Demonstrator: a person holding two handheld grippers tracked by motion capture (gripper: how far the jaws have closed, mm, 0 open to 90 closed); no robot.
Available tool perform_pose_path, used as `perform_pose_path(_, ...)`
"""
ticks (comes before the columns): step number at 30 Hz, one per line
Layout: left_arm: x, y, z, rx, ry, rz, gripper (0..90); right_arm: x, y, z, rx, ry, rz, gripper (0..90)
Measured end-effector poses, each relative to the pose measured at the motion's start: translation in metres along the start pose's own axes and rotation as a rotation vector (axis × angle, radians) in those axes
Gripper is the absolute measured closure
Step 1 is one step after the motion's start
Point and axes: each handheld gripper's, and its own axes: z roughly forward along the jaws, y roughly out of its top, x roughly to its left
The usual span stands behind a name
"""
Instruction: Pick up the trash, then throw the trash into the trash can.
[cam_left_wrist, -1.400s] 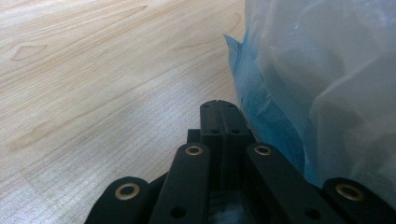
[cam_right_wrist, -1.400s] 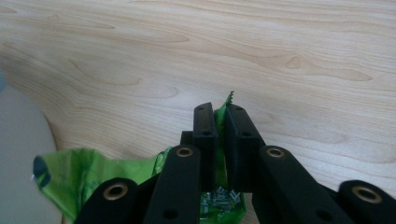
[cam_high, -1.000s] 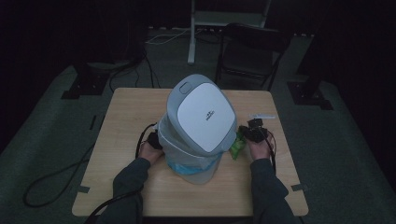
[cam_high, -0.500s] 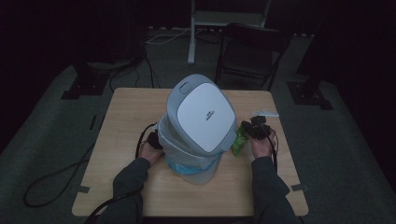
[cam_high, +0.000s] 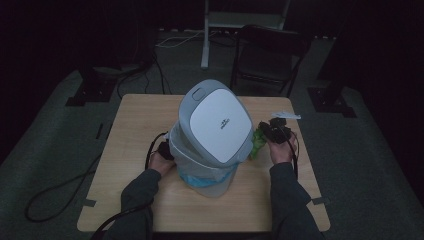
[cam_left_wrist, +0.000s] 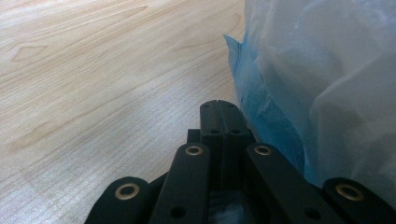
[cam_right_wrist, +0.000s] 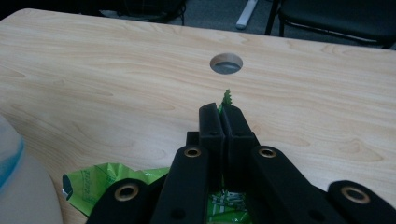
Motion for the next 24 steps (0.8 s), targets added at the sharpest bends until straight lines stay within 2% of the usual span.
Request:
perform_pose_path(17, 0.0, 0.0, 0.0, -0.001, 0.002, -0.001, 90.0, -0.002, 0.009, -0.005, -0.027, 0.0, 0.009, 88.2)
perform_pose_path(24, -0.001, 0.0, 0.0, -0.001, 0.005, 0.0, 90.0, 0.0, 0.019, -0.01, -0.05, 0.001, 0.008, 88.2)
